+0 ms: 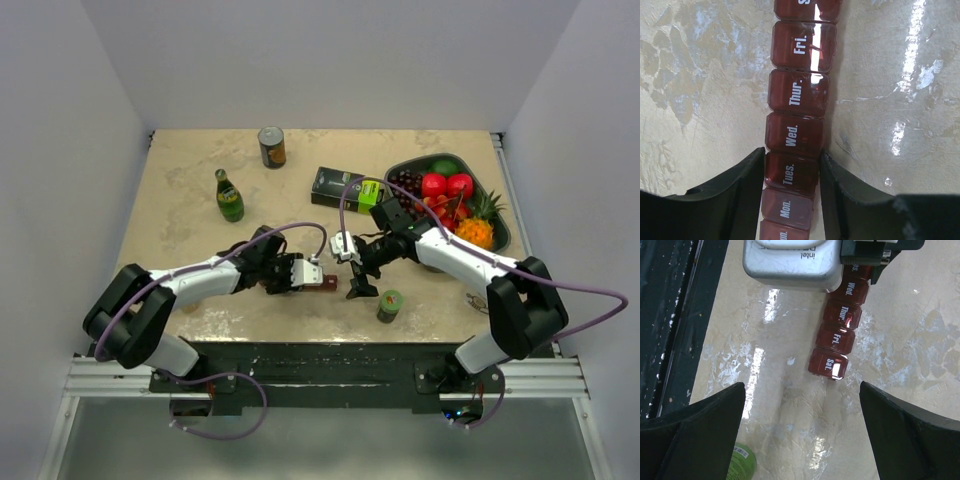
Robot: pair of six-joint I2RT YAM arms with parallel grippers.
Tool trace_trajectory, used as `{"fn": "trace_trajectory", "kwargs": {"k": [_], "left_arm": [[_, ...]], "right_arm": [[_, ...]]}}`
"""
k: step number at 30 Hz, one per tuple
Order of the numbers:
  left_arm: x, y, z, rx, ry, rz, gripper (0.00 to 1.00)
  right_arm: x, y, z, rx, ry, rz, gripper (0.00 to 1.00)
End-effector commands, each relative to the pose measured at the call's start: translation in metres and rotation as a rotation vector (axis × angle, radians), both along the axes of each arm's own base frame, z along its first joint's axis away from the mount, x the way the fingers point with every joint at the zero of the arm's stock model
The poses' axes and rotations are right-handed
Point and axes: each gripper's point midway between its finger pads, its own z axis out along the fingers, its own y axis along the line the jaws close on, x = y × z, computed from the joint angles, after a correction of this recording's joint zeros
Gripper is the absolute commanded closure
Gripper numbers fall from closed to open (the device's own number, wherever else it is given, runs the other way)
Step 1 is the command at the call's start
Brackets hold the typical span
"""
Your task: Sort the pills into containers
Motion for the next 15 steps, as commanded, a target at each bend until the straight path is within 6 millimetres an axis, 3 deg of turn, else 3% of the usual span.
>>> {"fn": "trace_trajectory", "kwargs": {"k": [1,2,5,15], "left_arm": [[-0.005,-0.007,0.005,-0.018,0.012,-0.029,0.80],[-0.007,-0.009,0.008,-0.028,0.017,-0.032,0.87],[-0.013,-0.015,0.016,-0.080,0.036,-0.028,0.95],[-0.027,-0.025,0.049,-0.214,0.010,-0.010,1.00]], "right_arm": [[0.000,0.007,0.009,0.042,0.003,0.032,0.01],[0.000,0.007,0.009,0.043,0.005,0.031,0.01],[0.002,0.008,0.011,0.048,0.012,0.018,0.01],[0.004,0.017,0.023,0.089,0.047,-0.010,0.01]]}}
